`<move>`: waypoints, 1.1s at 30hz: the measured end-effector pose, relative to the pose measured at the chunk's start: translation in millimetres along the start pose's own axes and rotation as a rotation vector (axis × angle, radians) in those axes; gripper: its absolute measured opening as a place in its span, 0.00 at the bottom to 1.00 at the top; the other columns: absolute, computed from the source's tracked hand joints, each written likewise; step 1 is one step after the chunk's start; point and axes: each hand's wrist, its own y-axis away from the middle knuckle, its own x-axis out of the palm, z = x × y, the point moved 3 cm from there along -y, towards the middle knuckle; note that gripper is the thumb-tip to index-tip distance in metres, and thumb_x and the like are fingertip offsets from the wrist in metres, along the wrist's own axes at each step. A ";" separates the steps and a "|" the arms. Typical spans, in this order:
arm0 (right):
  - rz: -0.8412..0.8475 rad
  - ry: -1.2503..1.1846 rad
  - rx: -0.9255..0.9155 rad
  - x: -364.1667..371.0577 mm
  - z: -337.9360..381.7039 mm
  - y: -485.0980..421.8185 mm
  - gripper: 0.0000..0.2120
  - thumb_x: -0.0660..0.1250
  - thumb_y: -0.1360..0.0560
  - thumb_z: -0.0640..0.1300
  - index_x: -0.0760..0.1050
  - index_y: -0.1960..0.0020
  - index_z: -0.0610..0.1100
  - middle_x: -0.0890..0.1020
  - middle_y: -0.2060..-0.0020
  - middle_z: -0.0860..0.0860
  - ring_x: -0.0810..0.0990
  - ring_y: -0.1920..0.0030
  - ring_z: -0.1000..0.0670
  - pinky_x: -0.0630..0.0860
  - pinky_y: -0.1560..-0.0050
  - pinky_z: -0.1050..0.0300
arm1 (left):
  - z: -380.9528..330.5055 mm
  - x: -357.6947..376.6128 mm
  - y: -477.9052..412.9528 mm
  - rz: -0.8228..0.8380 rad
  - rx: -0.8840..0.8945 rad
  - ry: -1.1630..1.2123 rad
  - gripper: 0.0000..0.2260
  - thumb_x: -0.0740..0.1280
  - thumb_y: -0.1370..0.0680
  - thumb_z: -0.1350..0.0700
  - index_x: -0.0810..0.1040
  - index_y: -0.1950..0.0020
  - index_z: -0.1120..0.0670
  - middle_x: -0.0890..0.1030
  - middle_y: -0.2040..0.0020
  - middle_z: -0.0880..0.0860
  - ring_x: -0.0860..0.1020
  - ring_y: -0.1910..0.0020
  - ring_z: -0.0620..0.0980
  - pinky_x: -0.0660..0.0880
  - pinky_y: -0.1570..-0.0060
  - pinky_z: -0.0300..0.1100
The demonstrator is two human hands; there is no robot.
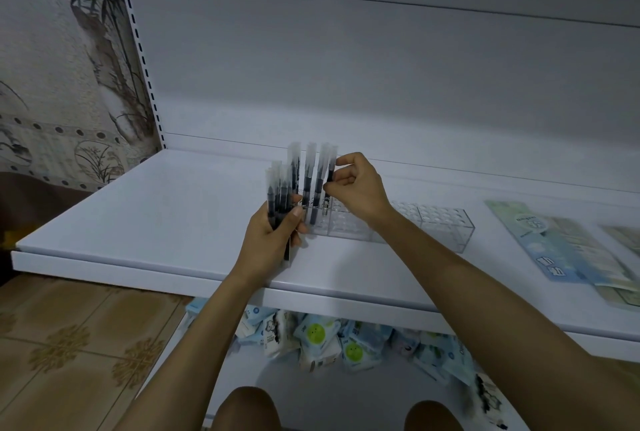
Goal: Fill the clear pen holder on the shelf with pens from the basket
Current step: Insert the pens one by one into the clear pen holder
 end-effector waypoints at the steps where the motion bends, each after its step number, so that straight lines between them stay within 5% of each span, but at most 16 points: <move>1: 0.012 0.005 0.004 -0.6 1.4 -0.1 0.19 0.72 0.33 0.36 0.71 0.45 0.46 0.80 0.57 0.48 0.78 0.59 0.53 0.77 0.54 0.56 | -0.2 0.0 0.6 0.000 0.001 0.003 0.08 0.62 0.20 0.58 0.74 0.45 0.61 0.80 0.67 0.49 0.75 0.71 0.42 0.74 0.67 0.33; 6: -0.033 0.058 -0.022 -12.7 12.7 5.4 0.18 0.71 0.30 0.38 0.69 0.43 0.46 0.79 0.57 0.51 0.77 0.54 0.53 0.73 0.55 0.62 | 1.1 -1.6 -0.1 -0.002 -0.009 0.033 0.08 0.63 0.20 0.57 0.71 0.47 0.63 0.81 0.68 0.47 0.75 0.71 0.42 0.74 0.66 0.33; 11: -0.288 -0.064 -0.175 -19.1 24.9 35.3 0.08 0.69 0.27 0.37 0.73 0.50 0.44 0.79 0.67 0.50 0.76 0.67 0.56 0.74 0.61 0.67 | 0.0 -0.7 0.2 0.020 0.005 0.017 0.08 0.62 0.19 0.58 0.75 0.50 0.63 0.82 0.67 0.47 0.76 0.72 0.42 0.74 0.68 0.33; 15: -0.172 -0.133 -0.175 -3.4 28.6 59.2 0.05 0.69 0.25 0.40 0.75 0.51 0.43 0.81 0.68 0.44 0.79 0.69 0.49 0.78 0.65 0.54 | -1.9 0.3 2.2 0.030 0.003 0.040 0.07 0.62 0.20 0.58 0.76 0.50 0.61 0.83 0.66 0.47 0.77 0.71 0.43 0.75 0.69 0.34; 21: 0.140 -0.188 0.008 17.7 33.4 74.6 0.08 0.70 0.25 0.43 0.78 0.49 0.39 0.78 0.73 0.47 0.73 0.78 0.59 0.69 0.77 0.66 | -6.3 2.3 4.9 0.108 0.022 0.077 0.07 0.60 0.19 0.60 0.76 0.49 0.60 0.83 0.66 0.49 0.80 0.69 0.45 0.76 0.66 0.35; 33: 0.084 -0.253 0.060 25.4 33.8 72.1 0.05 0.69 0.25 0.40 0.78 0.57 0.39 0.75 0.76 0.54 0.71 0.78 0.60 0.68 0.75 0.68 | -4.1 2.5 4.4 0.114 0.019 0.071 0.08 0.60 0.19 0.60 0.77 0.47 0.62 0.84 0.64 0.49 0.82 0.67 0.47 0.77 0.65 0.36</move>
